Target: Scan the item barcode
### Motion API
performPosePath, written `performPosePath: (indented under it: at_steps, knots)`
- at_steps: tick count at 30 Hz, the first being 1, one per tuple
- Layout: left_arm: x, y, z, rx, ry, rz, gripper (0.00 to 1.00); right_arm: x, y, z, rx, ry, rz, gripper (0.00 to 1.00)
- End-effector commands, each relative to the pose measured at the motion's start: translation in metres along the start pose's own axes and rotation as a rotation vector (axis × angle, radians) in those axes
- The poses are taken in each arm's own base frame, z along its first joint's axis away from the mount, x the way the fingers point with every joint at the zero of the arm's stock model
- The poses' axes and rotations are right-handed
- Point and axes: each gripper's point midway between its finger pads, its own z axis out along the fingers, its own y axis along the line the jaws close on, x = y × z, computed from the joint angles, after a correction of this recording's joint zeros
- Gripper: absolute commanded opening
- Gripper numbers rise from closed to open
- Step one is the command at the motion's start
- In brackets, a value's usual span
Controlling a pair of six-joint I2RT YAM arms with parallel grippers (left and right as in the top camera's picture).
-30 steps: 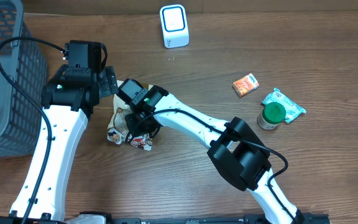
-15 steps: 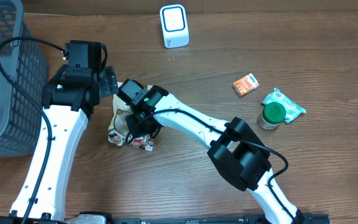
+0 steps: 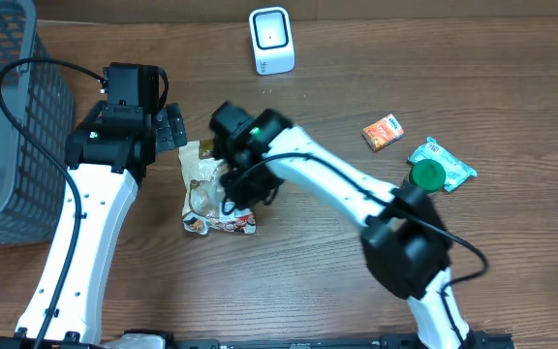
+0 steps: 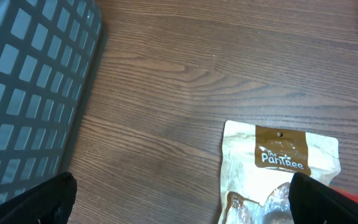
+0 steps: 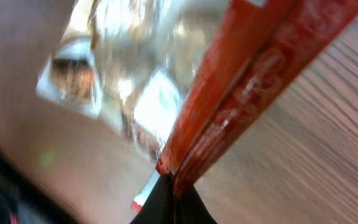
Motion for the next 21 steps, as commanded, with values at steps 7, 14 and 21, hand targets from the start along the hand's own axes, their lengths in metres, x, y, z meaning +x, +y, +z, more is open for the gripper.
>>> performPosePath:
  at_steps: [7, 14, 21]
  knots:
    - [-0.007, -0.004, -0.006, 0.018, -0.023, -0.006, 1.00, 0.026, -0.032, -0.041, -0.016, 0.054, -0.180, 0.04]
    - [-0.007, -0.004, -0.006, 0.018, -0.023, -0.006, 1.00, 0.041, -0.050, -0.046, -0.018, 0.110, -0.244, 0.04]
    - [-0.007, -0.004, -0.006, 0.018, -0.023, -0.006, 1.00, 0.067, -0.087, -0.027, 0.137, 0.232, -0.261, 0.04]
